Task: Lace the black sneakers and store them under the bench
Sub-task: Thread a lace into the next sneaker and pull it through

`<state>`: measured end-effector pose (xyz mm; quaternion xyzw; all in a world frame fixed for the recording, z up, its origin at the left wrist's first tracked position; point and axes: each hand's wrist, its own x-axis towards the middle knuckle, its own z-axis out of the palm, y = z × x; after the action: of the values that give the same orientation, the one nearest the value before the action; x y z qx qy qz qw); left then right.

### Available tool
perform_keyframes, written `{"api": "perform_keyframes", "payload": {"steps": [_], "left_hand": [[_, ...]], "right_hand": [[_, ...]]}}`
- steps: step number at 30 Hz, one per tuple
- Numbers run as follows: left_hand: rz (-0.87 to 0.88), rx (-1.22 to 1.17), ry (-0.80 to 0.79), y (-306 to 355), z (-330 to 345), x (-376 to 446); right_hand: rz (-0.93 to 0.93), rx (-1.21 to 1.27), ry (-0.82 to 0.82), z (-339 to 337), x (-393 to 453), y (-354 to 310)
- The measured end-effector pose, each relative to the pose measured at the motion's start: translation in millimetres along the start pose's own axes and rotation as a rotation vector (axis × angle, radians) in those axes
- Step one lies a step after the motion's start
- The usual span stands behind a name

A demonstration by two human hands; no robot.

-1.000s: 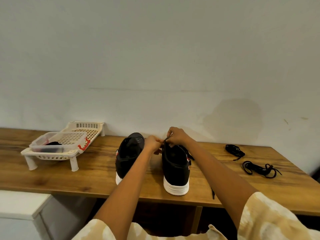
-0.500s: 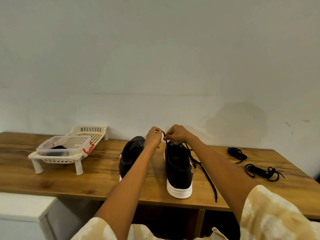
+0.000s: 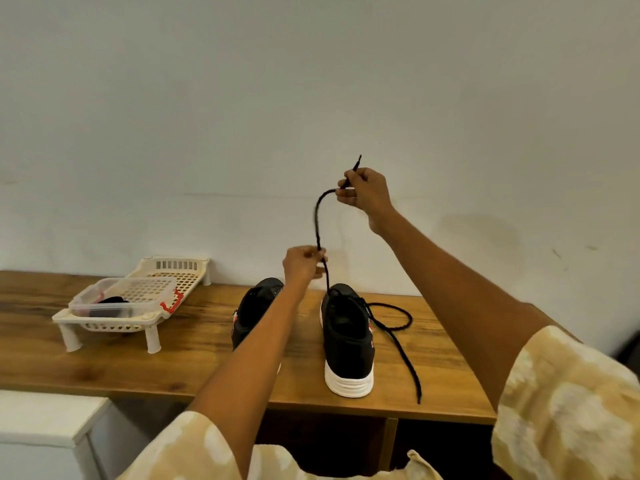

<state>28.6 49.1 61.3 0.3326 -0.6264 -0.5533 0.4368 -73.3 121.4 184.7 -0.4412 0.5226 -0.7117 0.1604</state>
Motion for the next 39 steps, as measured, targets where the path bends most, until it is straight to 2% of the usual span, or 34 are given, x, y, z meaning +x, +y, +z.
{"api": "perform_keyframes", "payload": {"steps": [4, 9, 11, 16, 19, 21, 23, 25, 27, 30, 32, 34, 36, 39], "left_hand": [[0.065, -0.186, 0.099, 42, -5, 4], [0.105, -0.051, 0.128, 50, -12, 2], [0.074, 0.122, 0.116, 41, -17, 2], [0.088, 0.672, -0.078, 24, -20, -4], [0.106, 0.584, -0.140, 20, -12, -10], [0.117, 0.548, -0.109, 11, -8, -13], [0.142, 0.597, 0.009, -1, -3, -17], [0.172, 0.771, 0.156, -8, 1, -22], [0.242, 1.042, 0.237, -11, 2, -28], [0.430, 1.390, 0.232, -14, 3, -32], [0.516, 1.465, 0.193, -14, 3, -31], [0.595, 1.396, 0.113, -11, 6, -29], [0.593, 1.179, -0.017, -8, 12, -31], [0.369, 0.842, -0.189, -7, 21, -34]], "right_hand": [[0.090, -0.240, -0.038, -6, -16, 30], [0.133, -0.326, -0.071, -1, -33, 49], [0.140, -0.376, -0.081, 2, -40, 54], [0.145, -0.561, -0.108, 6, -56, 70], [0.145, -0.691, -0.155, 5, -63, 83], [0.155, -0.736, -0.171, 5, -69, 90], [0.160, -0.754, -0.179, 3, -74, 94], [0.186, -0.790, -0.190, -7, -79, 99], [0.247, -0.901, -0.268, -22, -83, 104], [0.331, -1.038, -0.385, -43, -94, 111], [0.341, -0.993, -0.333, -53, -100, 113], [0.380, -0.896, -0.252, -61, -102, 114], [0.455, -0.743, -0.187, -65, -105, 112], [0.554, -0.500, -0.139, -69, -110, 108]]}}
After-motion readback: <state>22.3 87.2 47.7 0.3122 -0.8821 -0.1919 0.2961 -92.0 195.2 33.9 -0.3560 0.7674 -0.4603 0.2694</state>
